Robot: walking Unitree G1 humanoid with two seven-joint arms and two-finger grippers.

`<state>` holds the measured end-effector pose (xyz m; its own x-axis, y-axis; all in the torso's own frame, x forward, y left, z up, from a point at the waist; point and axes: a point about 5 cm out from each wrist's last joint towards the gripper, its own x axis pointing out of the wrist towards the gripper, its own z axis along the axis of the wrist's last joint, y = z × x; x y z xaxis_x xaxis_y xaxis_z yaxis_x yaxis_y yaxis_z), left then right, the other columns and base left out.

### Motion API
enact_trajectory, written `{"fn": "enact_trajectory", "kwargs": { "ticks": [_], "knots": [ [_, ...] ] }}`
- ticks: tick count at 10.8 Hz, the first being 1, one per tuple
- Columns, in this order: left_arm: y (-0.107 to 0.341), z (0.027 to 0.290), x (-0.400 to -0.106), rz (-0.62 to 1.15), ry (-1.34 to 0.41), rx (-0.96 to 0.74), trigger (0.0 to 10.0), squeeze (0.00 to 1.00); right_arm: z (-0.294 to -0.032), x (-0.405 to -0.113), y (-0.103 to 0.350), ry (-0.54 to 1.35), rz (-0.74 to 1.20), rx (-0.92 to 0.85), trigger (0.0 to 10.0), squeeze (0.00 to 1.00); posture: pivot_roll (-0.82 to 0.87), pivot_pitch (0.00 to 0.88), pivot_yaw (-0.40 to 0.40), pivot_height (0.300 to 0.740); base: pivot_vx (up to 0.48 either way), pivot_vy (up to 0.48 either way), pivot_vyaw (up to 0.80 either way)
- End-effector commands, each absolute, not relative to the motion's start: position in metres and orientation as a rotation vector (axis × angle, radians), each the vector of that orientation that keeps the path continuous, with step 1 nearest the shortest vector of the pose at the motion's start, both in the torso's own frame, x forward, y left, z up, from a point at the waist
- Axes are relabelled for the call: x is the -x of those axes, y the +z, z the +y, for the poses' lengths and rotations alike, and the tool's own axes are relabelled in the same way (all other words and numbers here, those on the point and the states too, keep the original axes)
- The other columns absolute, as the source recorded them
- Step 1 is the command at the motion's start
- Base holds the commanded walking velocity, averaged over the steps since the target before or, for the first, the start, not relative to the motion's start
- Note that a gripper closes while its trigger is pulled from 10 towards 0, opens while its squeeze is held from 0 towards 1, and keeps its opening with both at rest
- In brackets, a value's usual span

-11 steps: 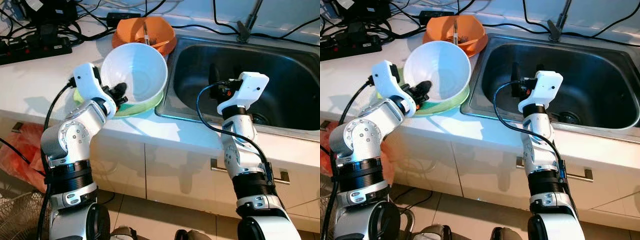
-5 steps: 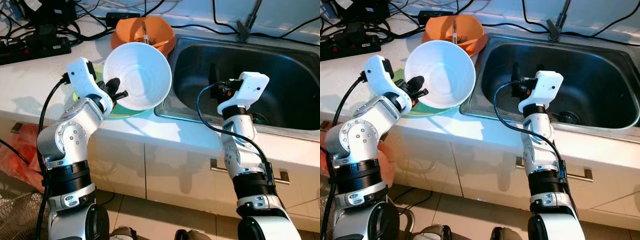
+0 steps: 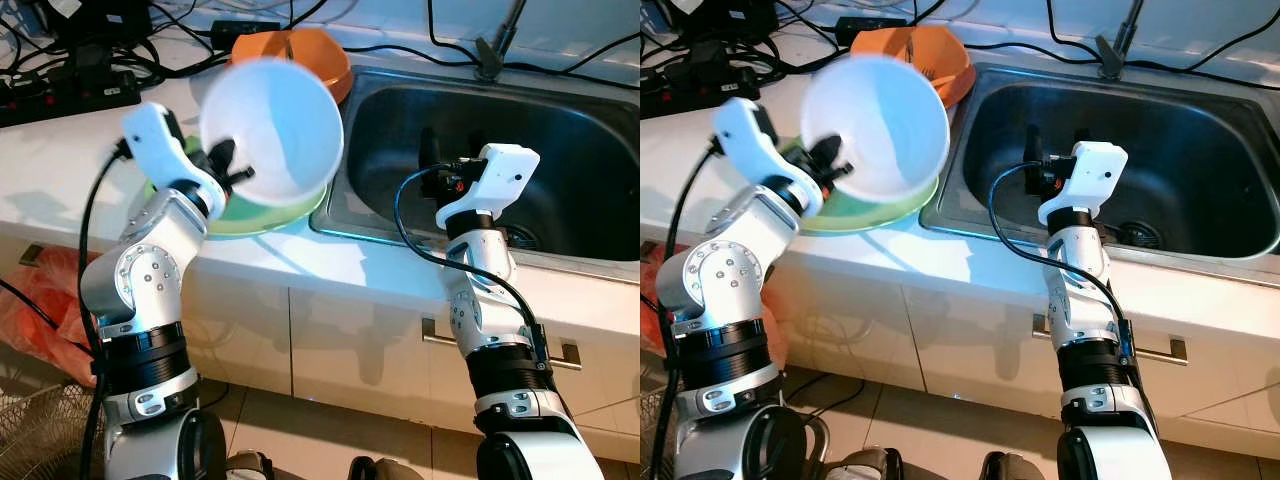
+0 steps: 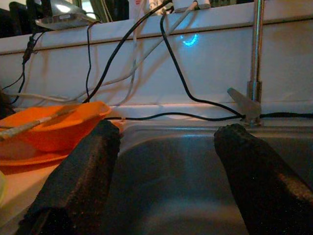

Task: Kitchen organization

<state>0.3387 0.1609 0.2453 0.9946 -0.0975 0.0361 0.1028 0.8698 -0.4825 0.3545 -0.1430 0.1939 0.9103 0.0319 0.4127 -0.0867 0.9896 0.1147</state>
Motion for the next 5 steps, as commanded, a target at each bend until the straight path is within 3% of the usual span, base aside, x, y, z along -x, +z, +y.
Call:
{"fn": "enact_trajectory", "kwargs": {
  "ticks": [1, 2, 3, 4, 5],
  "knots": [
    [0.276, 0.157, -0.332, -0.194, -0.175, 0.514, 0.0, 0.00, -0.143, -0.357, 0.196, 0.060, -0.417, -0.135, 10.0, 0.00, 0.10, 0.118, -0.017, 0.740, 0.000, 0.000, 0.00],
    [0.285, 0.155, -0.329, -0.263, -0.181, 0.521, 4.7, 0.00, -0.143, -0.357, 0.198, 0.061, -0.421, -0.140, 10.0, 0.00, 0.10, 0.118, -0.017, 0.740, 0.000, 0.000, 0.00],
    [0.287, 0.154, -0.328, -0.284, -0.178, 0.526, 4.7, 0.00, -0.144, -0.357, 0.198, 0.061, -0.423, -0.142, 10.0, 0.00, 0.09, 0.117, -0.021, 0.740, 0.000, 0.000, 0.00],
    [0.292, 0.152, -0.327, -0.343, -0.169, 0.486, 10.0, 0.00, -0.142, -0.358, 0.201, 0.082, -0.421, -0.181, 10.0, 0.00, 0.09, 0.117, -0.021, 0.740, 0.000, 0.000, 0.00],
    [0.296, 0.147, -0.326, -0.393, -0.172, 0.427, 10.0, 0.00, -0.137, -0.358, 0.204, 0.131, -0.423, -0.220, 10.0, 0.00, 0.09, 0.117, -0.021, 0.740, 0.000, 0.000, 0.00]
  ]
}}
